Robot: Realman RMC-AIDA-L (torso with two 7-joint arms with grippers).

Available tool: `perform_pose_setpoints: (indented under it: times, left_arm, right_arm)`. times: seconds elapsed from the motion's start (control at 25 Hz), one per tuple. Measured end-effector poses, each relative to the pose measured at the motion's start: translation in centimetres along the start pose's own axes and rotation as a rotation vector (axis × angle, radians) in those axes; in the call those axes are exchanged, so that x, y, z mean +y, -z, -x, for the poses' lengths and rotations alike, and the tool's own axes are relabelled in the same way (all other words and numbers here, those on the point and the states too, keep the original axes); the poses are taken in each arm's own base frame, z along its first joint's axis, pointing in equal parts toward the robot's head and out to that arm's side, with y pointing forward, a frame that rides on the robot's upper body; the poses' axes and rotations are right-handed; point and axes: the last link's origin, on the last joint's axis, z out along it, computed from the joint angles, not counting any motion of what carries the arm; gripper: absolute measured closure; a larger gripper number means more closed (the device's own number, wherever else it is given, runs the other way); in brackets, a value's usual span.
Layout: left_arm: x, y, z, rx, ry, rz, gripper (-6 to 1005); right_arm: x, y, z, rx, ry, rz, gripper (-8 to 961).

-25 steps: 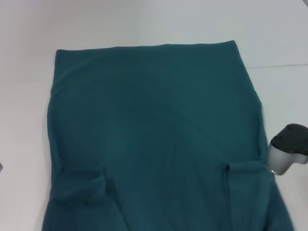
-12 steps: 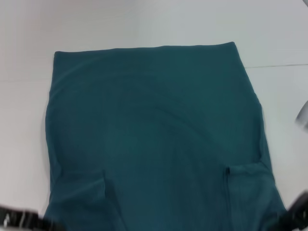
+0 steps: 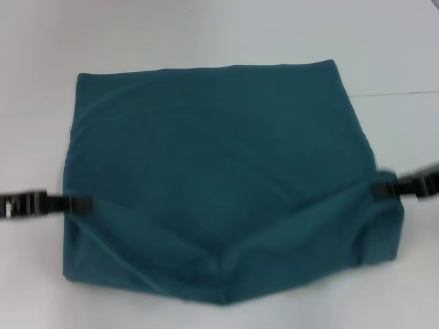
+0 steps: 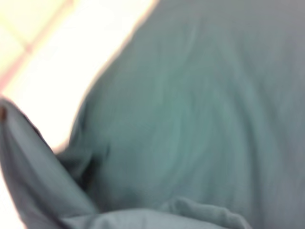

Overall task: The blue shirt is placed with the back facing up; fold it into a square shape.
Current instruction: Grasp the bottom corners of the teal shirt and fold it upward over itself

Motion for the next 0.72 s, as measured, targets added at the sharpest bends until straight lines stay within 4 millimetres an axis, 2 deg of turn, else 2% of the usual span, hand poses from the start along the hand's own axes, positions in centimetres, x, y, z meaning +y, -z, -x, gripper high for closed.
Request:
perform_pose_setpoints:
  times: [0.32,0.52,0.72]
  left_arm:
    - [-1.4,-1.7,-3.2,0.247,-0.114,-0.058,857]
    - [-1.9,-2.7,-3.9,0.298,-0.162,-0.113,852]
    - [-1.9,-5.0,-4.4,0.339,-0.231,-0.146,846]
  right_arm:
    - [-2.0,-1.4,1.4,-0.191,-0.004,-0.129,901]
    - [-3.2,-1.9,2.2,-0.319,-0.049,-0.157,900]
    - [-4.1,-2.4,2.8,-0.364,-0.069,-0.2,900]
